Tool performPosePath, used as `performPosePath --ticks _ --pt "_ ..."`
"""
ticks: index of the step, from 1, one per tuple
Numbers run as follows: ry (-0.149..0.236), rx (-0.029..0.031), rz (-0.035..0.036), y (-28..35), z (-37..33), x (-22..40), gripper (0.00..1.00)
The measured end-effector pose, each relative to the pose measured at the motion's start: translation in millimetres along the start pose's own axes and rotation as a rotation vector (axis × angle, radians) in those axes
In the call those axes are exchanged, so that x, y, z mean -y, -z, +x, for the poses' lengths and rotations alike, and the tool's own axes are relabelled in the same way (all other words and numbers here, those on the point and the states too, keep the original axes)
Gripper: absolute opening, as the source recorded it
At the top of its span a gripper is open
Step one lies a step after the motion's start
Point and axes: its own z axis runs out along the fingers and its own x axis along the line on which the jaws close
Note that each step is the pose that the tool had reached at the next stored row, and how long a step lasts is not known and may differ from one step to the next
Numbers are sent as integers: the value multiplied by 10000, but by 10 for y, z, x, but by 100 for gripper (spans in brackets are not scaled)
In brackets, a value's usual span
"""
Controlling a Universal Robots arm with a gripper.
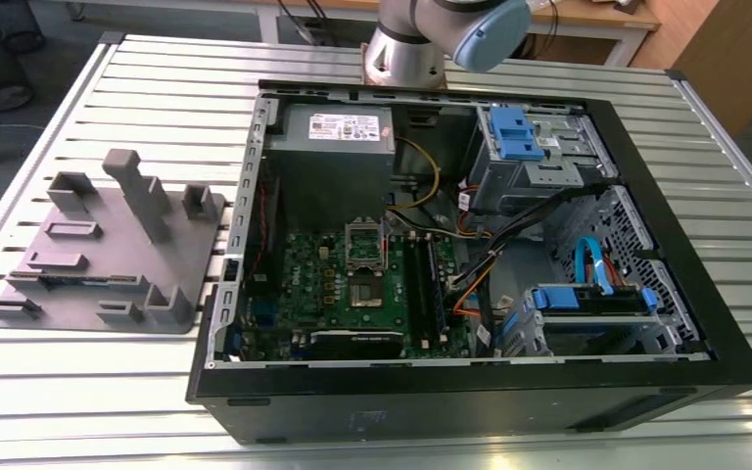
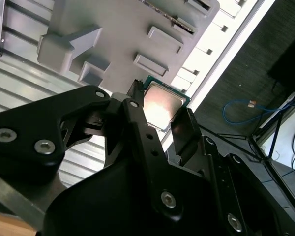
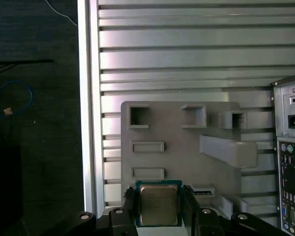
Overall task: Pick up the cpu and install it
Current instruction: 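Pick up the cpu and move it towards the insertion slot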
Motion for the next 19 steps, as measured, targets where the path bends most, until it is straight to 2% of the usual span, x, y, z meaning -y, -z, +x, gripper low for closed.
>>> performPosePath --ticks 12,16,19 --pt "0 0 0 317 -16 -10 47" --pt "1 -1 0 322 -72 -14 47" --pt "-1 1 0 321 -75 -14 47"
